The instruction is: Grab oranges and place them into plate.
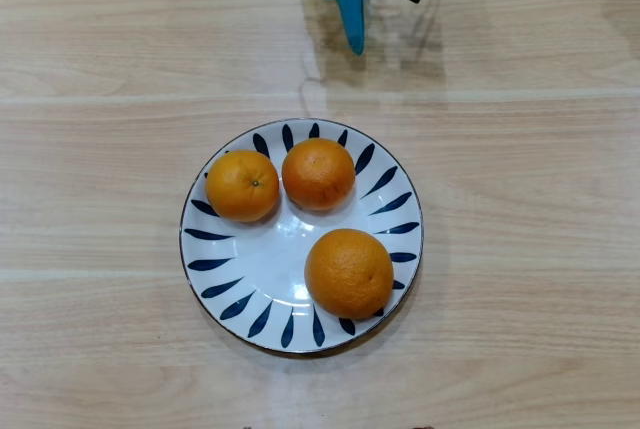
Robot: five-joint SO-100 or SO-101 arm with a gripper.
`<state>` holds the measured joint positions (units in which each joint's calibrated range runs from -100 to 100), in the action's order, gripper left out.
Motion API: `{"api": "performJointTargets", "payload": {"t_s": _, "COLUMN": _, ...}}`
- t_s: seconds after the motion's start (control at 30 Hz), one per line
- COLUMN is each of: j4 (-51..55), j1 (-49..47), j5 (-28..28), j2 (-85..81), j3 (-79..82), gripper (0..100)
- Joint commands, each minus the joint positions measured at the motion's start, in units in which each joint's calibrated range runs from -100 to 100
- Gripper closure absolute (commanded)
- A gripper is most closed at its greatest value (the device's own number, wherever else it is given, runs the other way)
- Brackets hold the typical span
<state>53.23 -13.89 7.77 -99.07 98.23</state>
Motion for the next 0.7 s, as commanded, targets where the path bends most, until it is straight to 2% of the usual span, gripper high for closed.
{"api": "performJointTargets", "payload": {"t_s": 0.0, "j4": 1.13, "j1": 1.07, "j5": -1.66, "j2": -0.42, "j3": -0.13, "gripper": 98}}
{"api": "performJointTargets", "payload": {"t_s": 0.67, "j4": 3.88, "j1": 0.5, "j5": -1.24, "j2": -0.51, "j3": -0.22, "gripper": 98}}
